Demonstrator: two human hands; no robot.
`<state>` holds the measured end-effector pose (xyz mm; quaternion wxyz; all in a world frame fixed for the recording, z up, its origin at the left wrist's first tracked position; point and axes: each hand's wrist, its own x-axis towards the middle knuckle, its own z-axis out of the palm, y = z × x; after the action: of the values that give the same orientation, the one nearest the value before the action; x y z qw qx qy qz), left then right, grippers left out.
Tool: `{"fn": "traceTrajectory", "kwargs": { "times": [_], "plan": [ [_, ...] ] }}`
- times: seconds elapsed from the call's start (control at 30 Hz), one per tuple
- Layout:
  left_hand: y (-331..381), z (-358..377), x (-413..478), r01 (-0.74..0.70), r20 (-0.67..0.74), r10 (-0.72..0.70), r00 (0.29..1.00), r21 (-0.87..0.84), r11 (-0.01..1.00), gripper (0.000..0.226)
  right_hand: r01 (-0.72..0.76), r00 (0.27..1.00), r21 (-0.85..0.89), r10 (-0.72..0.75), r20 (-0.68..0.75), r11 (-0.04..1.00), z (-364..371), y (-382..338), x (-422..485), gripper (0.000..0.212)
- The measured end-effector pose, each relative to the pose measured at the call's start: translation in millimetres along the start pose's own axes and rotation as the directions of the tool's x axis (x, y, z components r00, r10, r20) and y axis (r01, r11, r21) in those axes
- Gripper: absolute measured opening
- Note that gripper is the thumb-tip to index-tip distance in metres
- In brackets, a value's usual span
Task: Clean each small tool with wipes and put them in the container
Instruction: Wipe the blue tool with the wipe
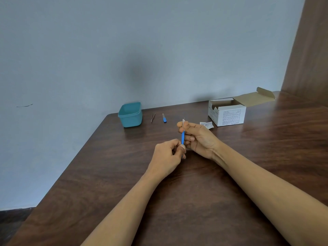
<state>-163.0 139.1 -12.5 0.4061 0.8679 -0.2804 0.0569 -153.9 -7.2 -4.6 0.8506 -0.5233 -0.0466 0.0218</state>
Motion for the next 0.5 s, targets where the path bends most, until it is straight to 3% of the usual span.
{"fn": "traceTrajectory", "kwargs": {
  "times": [0.33,0.5],
  "plan": [
    [-1.5,0.0,-0.6,0.006,-0.061,-0.006,0.998,-0.007,1.0,0.024,0.084,0.996,-0.183,-0.087,-0.012,0.979,2.4,1.3,-2.0,0.013],
    [-2.7,-1.7,-0.5,0.036,-0.109,-0.037,0.993,-0.018,0.999,0.023,0.194,0.964,-0.332,-0.242,-0.111,0.923,7.0,2.2,-5.2,0.01]
  ]
}}
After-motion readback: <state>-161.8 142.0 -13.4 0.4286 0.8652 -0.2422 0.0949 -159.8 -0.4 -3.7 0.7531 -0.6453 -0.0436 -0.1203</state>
